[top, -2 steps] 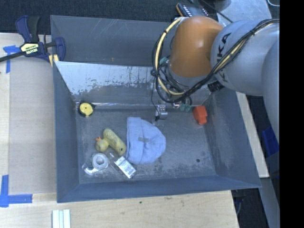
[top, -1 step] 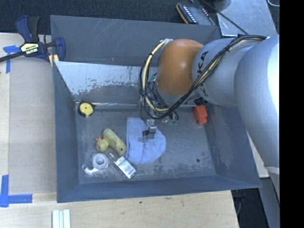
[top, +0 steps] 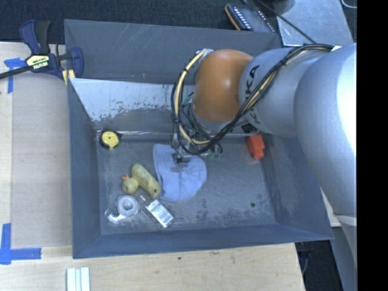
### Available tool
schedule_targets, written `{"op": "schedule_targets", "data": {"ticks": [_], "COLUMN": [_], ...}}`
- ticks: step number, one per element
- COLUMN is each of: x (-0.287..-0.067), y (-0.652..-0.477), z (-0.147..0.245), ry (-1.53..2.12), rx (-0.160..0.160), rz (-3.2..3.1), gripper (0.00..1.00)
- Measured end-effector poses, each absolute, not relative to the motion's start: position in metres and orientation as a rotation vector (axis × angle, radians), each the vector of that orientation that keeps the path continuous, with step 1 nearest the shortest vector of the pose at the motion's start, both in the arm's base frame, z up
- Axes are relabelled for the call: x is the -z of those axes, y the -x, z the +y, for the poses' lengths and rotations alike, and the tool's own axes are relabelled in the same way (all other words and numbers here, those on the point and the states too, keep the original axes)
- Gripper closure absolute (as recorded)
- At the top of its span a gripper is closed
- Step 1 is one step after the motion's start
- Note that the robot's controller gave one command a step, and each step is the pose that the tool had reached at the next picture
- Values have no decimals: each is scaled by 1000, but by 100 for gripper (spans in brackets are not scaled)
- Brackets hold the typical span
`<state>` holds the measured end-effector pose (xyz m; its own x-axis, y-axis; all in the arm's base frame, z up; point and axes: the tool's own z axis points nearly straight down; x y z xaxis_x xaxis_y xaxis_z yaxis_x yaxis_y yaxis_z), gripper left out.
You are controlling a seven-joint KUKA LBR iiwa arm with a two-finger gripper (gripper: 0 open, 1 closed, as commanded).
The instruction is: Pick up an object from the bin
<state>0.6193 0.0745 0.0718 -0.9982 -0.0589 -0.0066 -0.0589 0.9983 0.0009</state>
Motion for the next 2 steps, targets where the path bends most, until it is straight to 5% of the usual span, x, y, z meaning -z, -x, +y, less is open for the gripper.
{"op": "schedule_targets", "data": {"ticks": [1, 2], "x": [-72, -162], "y": [-619, -617], "z": [74, 78], "ry": [92, 52], "rx": [-2, -2], "rz": [3134, 3136], "gripper": [100, 100]}}
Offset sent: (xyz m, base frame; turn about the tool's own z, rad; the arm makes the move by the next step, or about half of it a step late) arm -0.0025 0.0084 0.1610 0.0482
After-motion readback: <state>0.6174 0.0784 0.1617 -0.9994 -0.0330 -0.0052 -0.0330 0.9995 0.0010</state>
